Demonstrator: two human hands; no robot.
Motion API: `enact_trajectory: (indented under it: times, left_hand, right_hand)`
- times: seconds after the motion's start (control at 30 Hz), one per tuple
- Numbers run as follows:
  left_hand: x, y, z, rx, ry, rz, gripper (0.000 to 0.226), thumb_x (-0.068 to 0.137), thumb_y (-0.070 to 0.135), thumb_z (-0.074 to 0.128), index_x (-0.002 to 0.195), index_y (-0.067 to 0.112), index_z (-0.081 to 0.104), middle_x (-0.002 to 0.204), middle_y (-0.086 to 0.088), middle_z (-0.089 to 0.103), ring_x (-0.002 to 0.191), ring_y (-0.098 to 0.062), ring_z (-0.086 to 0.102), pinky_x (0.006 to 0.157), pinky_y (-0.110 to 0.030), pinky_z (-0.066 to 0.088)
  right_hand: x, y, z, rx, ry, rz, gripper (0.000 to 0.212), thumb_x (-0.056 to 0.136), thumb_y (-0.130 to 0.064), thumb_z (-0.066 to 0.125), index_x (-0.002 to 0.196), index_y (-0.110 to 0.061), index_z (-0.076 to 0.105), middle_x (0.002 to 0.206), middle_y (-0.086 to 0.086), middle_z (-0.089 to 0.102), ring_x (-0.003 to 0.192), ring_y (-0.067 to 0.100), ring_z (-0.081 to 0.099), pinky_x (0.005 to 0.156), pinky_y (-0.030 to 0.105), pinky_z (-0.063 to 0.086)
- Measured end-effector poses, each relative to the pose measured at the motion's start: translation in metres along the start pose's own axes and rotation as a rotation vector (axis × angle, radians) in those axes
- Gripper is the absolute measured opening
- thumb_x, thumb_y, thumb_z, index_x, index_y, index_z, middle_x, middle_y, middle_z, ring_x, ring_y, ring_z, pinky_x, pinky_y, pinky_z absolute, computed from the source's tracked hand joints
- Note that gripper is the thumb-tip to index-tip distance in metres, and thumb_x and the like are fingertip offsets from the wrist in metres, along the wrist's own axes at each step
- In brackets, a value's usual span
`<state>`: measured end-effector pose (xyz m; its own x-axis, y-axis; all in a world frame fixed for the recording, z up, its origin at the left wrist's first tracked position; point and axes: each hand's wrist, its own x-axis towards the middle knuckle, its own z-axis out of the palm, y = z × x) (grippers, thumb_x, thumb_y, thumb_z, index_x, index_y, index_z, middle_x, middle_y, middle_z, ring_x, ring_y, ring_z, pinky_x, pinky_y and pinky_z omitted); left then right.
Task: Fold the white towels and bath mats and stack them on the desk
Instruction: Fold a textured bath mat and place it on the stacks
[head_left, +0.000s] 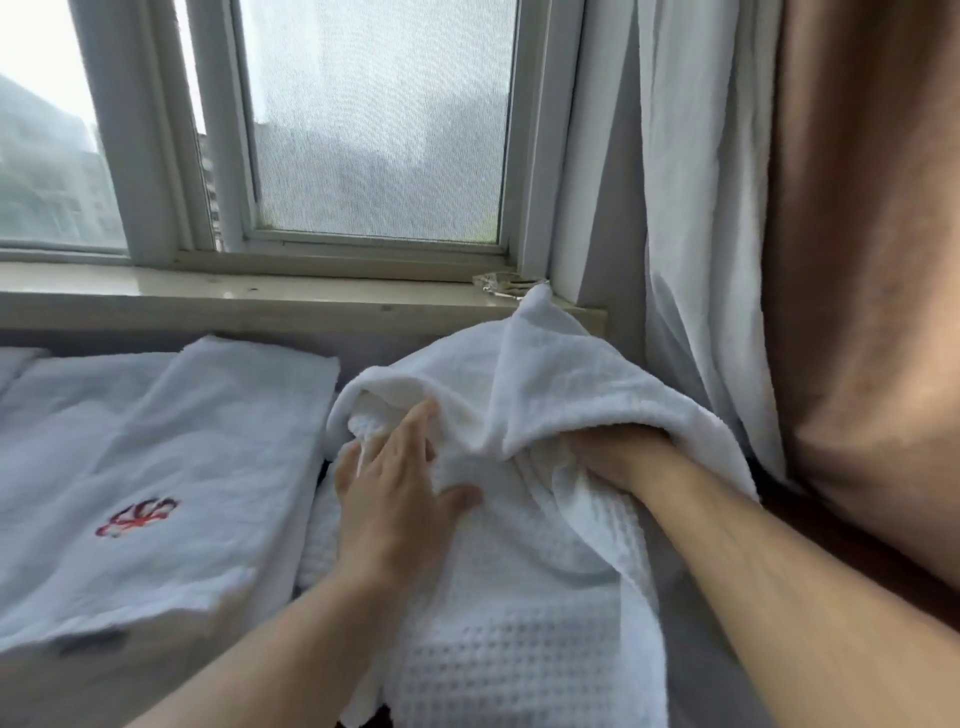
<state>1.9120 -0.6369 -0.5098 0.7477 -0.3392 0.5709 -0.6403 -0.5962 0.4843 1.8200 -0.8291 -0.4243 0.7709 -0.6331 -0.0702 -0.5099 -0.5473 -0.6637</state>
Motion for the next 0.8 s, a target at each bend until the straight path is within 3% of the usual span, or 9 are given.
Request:
enact_trajectory:
  times: [0.03,0.1,0.17,0.23,0.33,0.4,0.5,0.63,0.8]
  left_hand:
    - [-0.002,0.002,-0.004,0.029,0.005,0.007,0.076,0.076,0.053,0.076,0.139,0.036,0.037,0.104,0.022,0.050,0.117,-0.012,0.050,0.110,-0.039,0.026]
    - [-0.007,0.007,-0.013,0.043,-0.003,0.007,0.056,0.082,0.039,0.076,0.132,0.033,0.051,0.101,0.015,0.060,0.110,-0.018,0.056,0.101,-0.032,0.028]
    - [-0.011,0.016,-0.025,0.045,-0.016,0.016,0.038,0.086,0.032,0.074,0.122,0.031,0.062,0.107,0.007,0.067,0.110,-0.022,0.059,0.089,-0.028,0.027]
    - [-0.014,0.025,-0.042,0.040,-0.022,0.031,0.023,0.088,0.029,0.073,0.110,0.030,0.071,0.112,0.004,0.069,0.110,-0.025,0.058,0.085,-0.032,0.030]
    - [-0.022,0.035,-0.073,-0.027,0.013,0.045,0.017,0.090,0.026,0.071,0.106,0.033,0.075,0.110,0.005,0.066,0.108,-0.025,0.051,0.085,-0.033,0.032]
    - [-0.033,0.040,-0.097,-0.147,0.045,0.072,0.017,0.092,0.020,0.070,0.102,0.033,0.075,0.107,0.011,0.061,0.103,-0.013,0.043,0.088,-0.032,0.035]
    - [-0.058,0.041,-0.125,-0.393,-0.030,0.057,0.023,0.094,0.013,0.067,0.092,0.036,0.068,0.094,0.024,0.064,0.089,0.006,0.053,0.082,-0.013,0.039]
    - [-0.085,0.040,-0.149,-0.727,-0.120,-0.064,0.021,0.100,0.015,0.058,0.094,0.034,0.064,0.078,0.007,0.064,0.071,-0.011,0.055,0.065,-0.027,0.043]
    - [-0.091,0.044,-0.159,-0.617,-0.010,-0.125,0.016,0.102,0.023,0.051,0.091,0.028,0.061,0.083,0.007,0.065,0.079,-0.004,0.058,0.066,-0.016,0.041]
  right_hand:
    - [-0.006,-0.003,-0.011,-0.081,-0.041,-0.063,0.014,0.107,-0.039,0.041,0.093,-0.035,0.041,0.120,-0.003,0.060,0.128,0.019,0.054,0.105,0.031,0.038]
    - [-0.025,-0.013,-0.029,0.038,-0.190,-0.163,0.006,0.107,-0.027,0.046,0.103,-0.027,0.051,0.113,0.000,0.054,0.100,0.012,0.060,0.090,0.026,0.044]
    - [-0.045,-0.021,-0.049,0.178,-0.423,-0.117,0.025,0.099,-0.043,0.059,0.093,-0.022,0.069,0.094,0.000,0.067,0.075,0.012,0.062,0.079,0.029,0.045]
    - [-0.062,-0.026,-0.069,-0.094,-0.536,-0.091,0.052,0.080,-0.073,0.062,0.094,-0.025,0.075,0.088,-0.002,0.077,0.078,0.015,0.071,0.082,0.033,0.052]
    - [-0.079,-0.043,-0.079,-0.330,-0.348,-0.153,0.061,0.078,-0.078,0.060,0.098,-0.022,0.074,0.082,0.000,0.078,0.078,0.017,0.074,0.075,0.033,0.060]
    - [-0.079,-0.050,-0.077,-0.173,-0.172,-0.189,0.056,0.086,-0.070,0.059,0.089,-0.016,0.071,0.071,0.001,0.074,0.069,0.018,0.070,0.062,0.030,0.055]
    - [-0.076,-0.056,-0.066,0.092,-0.031,-0.252,0.042,0.094,-0.059,0.059,0.096,-0.018,0.069,0.089,-0.001,0.071,0.081,0.020,0.066,0.069,0.034,0.052]
    - [-0.068,-0.063,-0.054,0.505,0.098,-0.266,0.021,0.102,-0.034,0.055,0.083,-0.027,0.057,0.079,-0.007,0.059,0.072,0.014,0.056,0.073,0.040,0.054]
    - [-0.081,-0.049,-0.046,0.104,-0.022,-0.088,0.025,0.102,-0.027,0.054,0.077,-0.023,0.055,0.074,0.000,0.060,0.059,0.015,0.056,0.054,0.031,0.048]
